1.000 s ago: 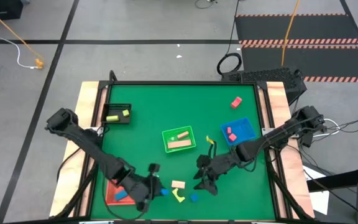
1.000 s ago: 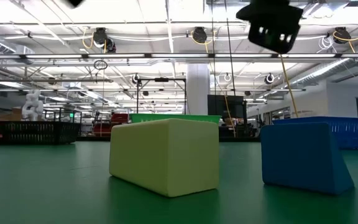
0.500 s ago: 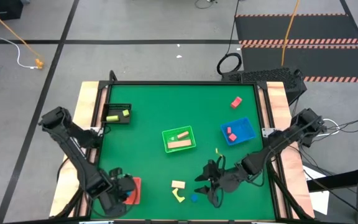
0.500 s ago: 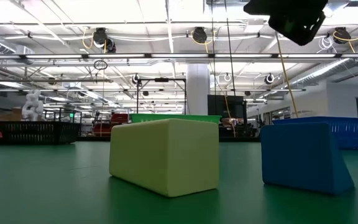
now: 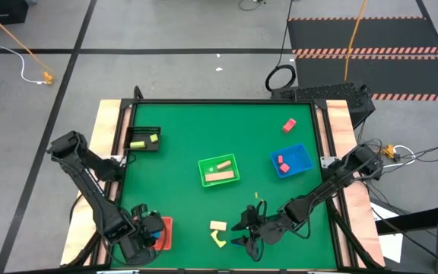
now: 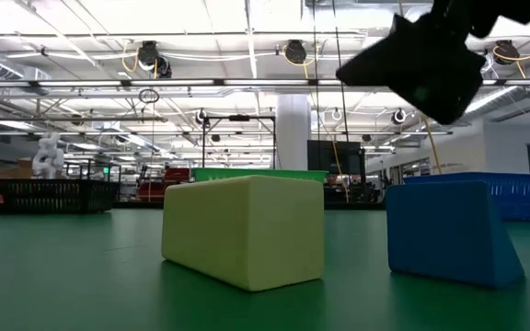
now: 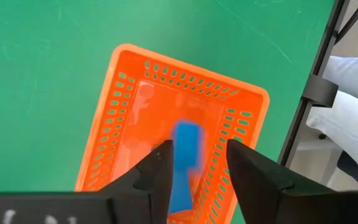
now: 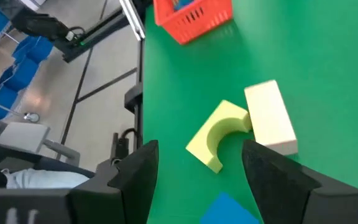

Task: Sort & place blocks by color
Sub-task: Put the top blue block into the red bin, then put the blue block into the red bin

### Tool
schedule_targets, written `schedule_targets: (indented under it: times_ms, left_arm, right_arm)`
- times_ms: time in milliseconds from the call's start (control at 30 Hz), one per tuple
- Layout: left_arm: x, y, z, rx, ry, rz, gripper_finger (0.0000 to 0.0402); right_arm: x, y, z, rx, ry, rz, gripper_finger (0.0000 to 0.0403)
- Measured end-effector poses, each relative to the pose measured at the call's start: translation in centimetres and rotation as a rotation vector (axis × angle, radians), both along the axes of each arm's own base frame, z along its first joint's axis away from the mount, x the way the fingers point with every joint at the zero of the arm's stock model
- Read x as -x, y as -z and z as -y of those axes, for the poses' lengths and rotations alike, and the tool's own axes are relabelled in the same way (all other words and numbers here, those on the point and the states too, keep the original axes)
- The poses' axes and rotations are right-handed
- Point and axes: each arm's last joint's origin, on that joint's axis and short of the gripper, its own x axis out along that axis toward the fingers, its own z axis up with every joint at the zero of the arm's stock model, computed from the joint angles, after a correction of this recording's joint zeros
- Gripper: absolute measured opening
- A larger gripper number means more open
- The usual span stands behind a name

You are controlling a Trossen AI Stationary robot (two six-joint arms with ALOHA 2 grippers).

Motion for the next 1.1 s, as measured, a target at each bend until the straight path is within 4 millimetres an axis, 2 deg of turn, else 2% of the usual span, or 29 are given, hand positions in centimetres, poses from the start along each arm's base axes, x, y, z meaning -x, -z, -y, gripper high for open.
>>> schedule_targets:
  times_ms: [133, 267, 500, 700, 1100]
  left_arm:
    - [0.0, 0.0, 0.0, 0.001, -0.002, 0.0, 0.0169]
    - [0.0, 0.0, 0.0, 0.004, -0.004, 0.001, 0.0169]
    - [-0.1, -0.1, 0.1, 0.016, 0.002, 0.013, 0.015]
    - [-0.2, -0.1, 0.1, -0.002, -0.001, 0.041, 0.0139]
    - [-0.4, -0.1, 0.0, -0.009, -0.009, 0.057, 0.0136]
  right_arm:
    - [0.0, 0.9, -0.3, -0.015, 0.013, -0.033, 0.0219]
    - [0.6, 1.6, -0.8, 0.025, -0.011, -0.069, 0.0219]
    - [2.1, 1.8, -2.3, 0.307, -0.081, -0.001, 0.0219]
    - [2.5, 1.9, -3.4, 0.392, -0.094, 0.076, 0.0219]
    - [1.6, 6.7, -4.4, 0.457, -0.086, 0.095, 0.0219]
